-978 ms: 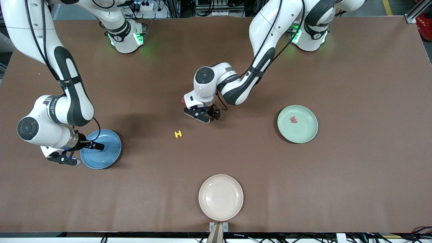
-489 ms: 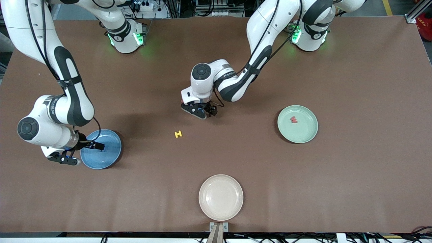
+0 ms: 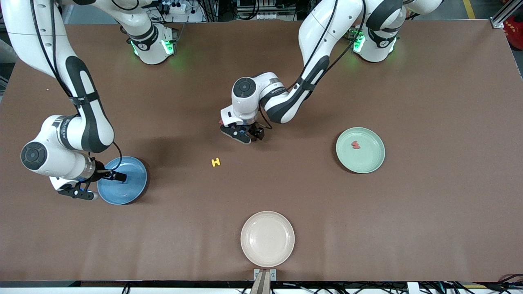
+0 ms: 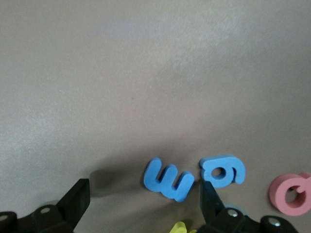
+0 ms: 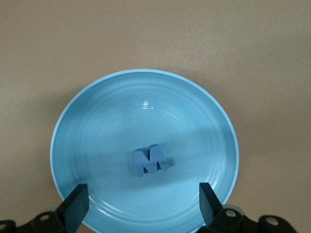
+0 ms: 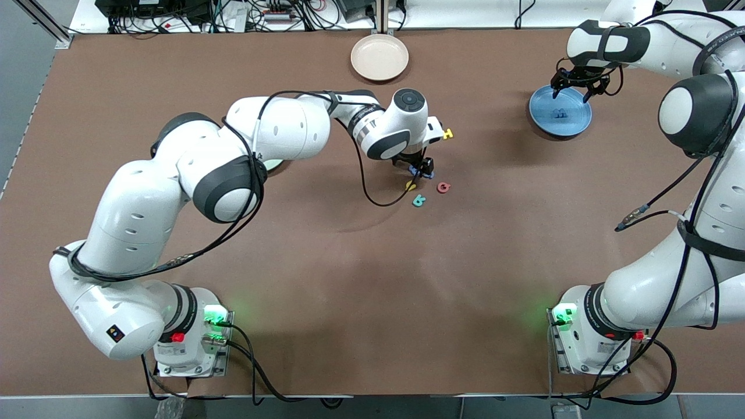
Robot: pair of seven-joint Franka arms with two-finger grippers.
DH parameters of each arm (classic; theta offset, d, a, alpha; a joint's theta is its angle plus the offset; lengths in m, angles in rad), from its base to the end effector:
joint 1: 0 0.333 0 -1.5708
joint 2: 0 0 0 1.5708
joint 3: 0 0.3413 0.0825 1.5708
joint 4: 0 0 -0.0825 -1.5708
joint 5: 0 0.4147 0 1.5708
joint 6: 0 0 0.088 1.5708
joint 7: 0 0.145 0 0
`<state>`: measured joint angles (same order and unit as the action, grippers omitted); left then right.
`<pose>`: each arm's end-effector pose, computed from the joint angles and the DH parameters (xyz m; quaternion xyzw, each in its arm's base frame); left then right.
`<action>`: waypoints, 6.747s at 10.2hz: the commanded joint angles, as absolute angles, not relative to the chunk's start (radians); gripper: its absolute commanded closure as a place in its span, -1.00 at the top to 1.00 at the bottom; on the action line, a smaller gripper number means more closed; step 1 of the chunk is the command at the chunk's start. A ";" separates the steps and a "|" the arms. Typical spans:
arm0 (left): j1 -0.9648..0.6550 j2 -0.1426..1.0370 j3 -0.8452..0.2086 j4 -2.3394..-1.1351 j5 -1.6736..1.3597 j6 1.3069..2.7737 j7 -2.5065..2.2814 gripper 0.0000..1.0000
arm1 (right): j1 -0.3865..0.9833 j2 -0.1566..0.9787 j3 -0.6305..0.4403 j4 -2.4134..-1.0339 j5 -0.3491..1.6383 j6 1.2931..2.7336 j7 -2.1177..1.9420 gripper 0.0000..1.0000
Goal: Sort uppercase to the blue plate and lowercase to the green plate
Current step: 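Release the blue M on the blue plate and lower the left gripper, then grasp the blue lowercase e with the left gripper, then carry the blue e with the left gripper to the green plate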
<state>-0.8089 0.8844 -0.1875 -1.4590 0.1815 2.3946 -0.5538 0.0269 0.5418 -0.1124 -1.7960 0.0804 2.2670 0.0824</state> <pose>0.4407 -0.6299 0.1232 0.9684 -0.2470 0.0196 0.0296 0.6787 -0.0502 0.2056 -0.9941 0.1035 0.0332 0.0008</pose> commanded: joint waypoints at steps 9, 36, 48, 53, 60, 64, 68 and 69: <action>-0.825 0.885 -0.180 -1.465 0.183 2.390 -0.546 0.72 | 0.017 0.538 -0.104 -1.796 0.067 2.263 0.075 1.00; -0.905 0.927 -0.095 -1.404 0.252 2.427 -0.566 -0.05 | 0.017 0.538 -0.103 -1.796 0.067 2.252 0.080 1.00; -0.844 0.867 -0.100 -1.399 0.242 2.372 -0.560 -0.29 | 0.018 0.538 -0.103 -1.796 0.069 2.252 0.089 1.00; -0.607 0.801 -0.266 -1.410 0.193 2.277 -0.488 -0.30 | 0.020 0.538 -0.103 -1.796 0.069 2.252 0.091 1.00; -0.220 0.669 -0.495 -1.491 0.101 2.057 -0.345 -0.30 | 0.021 0.538 -0.101 -1.796 0.069 2.252 0.091 1.00; -0.091 0.476 -0.495 -1.672 0.097 2.011 -0.336 -0.29 | 0.025 0.538 -0.101 -1.795 0.071 2.244 0.091 1.00; 0.059 0.428 -0.495 -1.693 0.097 1.803 -0.299 -0.19 | 0.025 0.538 -0.100 -1.795 0.072 2.244 0.092 1.00; 0.101 0.434 -0.488 -1.713 0.098 1.777 -0.257 -0.13 | 0.025 0.538 -0.100 -1.795 0.074 2.244 0.092 1.00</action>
<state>0.0360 0.4560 -0.4885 -1.6630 0.1226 1.8053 -0.3188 0.0296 0.5426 -0.1066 -1.7957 0.0804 2.2519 0.0828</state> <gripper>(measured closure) 0.590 0.000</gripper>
